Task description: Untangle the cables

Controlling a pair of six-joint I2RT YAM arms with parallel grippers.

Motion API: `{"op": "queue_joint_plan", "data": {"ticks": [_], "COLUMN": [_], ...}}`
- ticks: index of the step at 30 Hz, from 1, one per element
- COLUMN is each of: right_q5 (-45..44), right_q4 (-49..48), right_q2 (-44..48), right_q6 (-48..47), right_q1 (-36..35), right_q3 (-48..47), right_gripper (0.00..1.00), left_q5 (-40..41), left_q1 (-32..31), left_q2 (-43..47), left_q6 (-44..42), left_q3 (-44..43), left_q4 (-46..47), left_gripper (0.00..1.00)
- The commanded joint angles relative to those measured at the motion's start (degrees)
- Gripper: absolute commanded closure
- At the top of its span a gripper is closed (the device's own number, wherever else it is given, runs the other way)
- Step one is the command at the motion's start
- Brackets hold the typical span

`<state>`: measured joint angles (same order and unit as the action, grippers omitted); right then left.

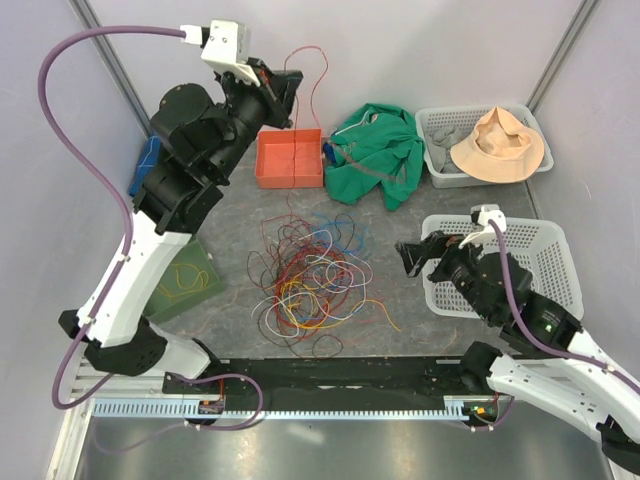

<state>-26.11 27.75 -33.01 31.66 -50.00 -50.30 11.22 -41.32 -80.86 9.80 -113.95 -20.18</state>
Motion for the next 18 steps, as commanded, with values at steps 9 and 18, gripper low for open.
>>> {"op": "queue_joint_plan", "data": {"ticks": [9, 18], "right_q5": [2.8, 5.8], "right_q4": [-7.7, -11.0], "right_q2": [0.1, -2.8], "right_q6": [0.0, 2.2], "right_q1": [0.0, 0.0], "right_q3": [8.4, 12.2], "right_gripper": [0.02, 0.02], "left_q5": [3.5, 2.1], "left_q1": [2.0, 2.0], "left_q2": [-7.4, -5.7], "left_q6": [-3.6, -3.4], "left_q3": [-16.7, -14.2], "left_q4": [5.3, 15.1], "left_gripper": [0.98, 0.98]}}
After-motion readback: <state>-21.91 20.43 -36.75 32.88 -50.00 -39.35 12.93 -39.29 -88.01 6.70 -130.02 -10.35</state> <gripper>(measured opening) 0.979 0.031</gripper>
